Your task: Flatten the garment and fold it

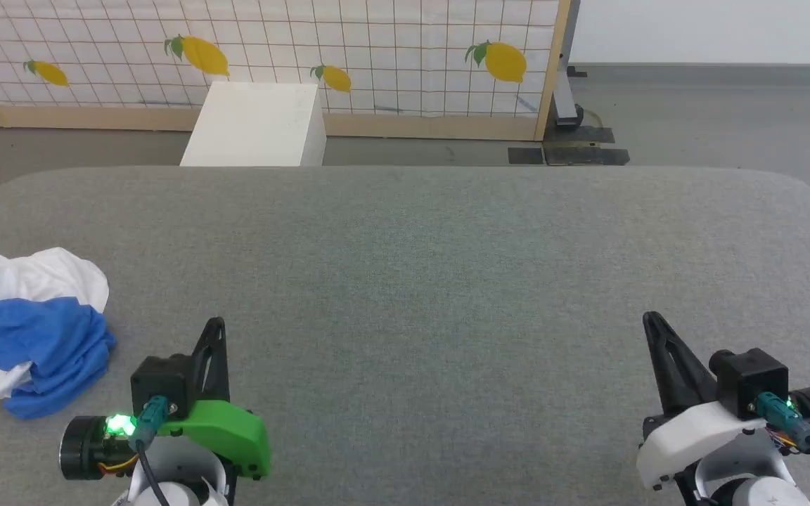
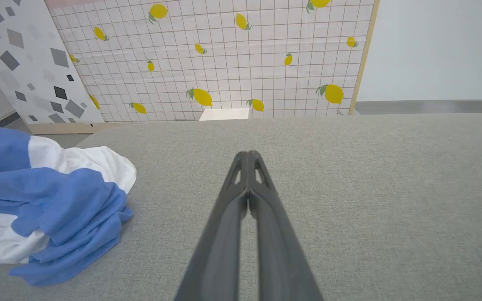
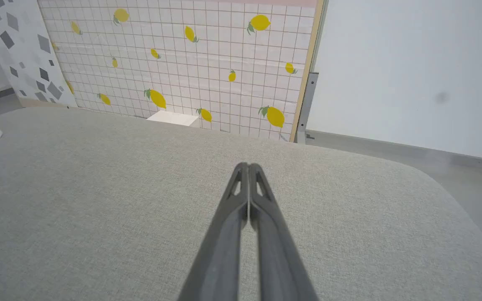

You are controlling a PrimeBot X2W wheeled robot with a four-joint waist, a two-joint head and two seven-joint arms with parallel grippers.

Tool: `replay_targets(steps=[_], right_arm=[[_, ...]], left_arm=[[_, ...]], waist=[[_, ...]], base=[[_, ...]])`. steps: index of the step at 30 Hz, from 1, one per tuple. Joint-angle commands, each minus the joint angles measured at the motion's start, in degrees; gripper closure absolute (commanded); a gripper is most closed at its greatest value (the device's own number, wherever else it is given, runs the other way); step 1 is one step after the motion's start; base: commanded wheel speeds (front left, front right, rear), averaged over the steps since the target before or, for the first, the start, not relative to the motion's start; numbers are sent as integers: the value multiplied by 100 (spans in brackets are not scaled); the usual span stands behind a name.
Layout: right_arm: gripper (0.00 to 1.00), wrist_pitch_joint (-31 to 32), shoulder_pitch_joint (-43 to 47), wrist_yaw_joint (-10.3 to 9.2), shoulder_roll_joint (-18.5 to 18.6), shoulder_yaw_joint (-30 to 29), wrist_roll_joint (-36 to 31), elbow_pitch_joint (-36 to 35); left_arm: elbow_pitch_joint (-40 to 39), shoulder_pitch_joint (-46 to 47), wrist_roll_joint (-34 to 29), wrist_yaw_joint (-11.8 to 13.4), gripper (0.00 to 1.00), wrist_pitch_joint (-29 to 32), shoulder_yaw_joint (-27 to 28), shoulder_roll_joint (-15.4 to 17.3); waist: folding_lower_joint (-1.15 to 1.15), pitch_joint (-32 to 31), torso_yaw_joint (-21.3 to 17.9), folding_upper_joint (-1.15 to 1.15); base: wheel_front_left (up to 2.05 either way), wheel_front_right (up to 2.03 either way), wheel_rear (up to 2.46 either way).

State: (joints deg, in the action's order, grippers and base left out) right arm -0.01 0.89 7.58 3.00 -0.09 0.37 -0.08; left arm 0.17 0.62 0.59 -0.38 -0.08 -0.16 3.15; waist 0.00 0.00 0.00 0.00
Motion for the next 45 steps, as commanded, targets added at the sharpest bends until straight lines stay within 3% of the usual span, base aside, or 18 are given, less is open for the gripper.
replay_targets(steps=[1,20,21,35,45], right_arm=[[100,1,-89,-9,-13,9,-37,8],[100,1,-89,-9,-13,9,-37,8],[0,0,0,0,0,0,0,0],[0,-101,1,-1,0,-19,88,33],[0,-186,-8,-1,-1,-29,144,66]], left_arm=[[-17,-62,-59,38,100,8,16,-27],[-17,-62,-59,38,100,8,16,-27],[0,0,0,0,0,0,0,0],[113,54,63,44,0,-112,-88,-1],[220,95,145,116,0,-237,-107,19]], waist=[[0,0,0,0],[0,0,0,0],[0,0,0,0],[0,11,73,0],[0,25,378,0]], base=[[0,0,0],[0,0,0],[0,0,0],[0,0,0],[0,0,0]])
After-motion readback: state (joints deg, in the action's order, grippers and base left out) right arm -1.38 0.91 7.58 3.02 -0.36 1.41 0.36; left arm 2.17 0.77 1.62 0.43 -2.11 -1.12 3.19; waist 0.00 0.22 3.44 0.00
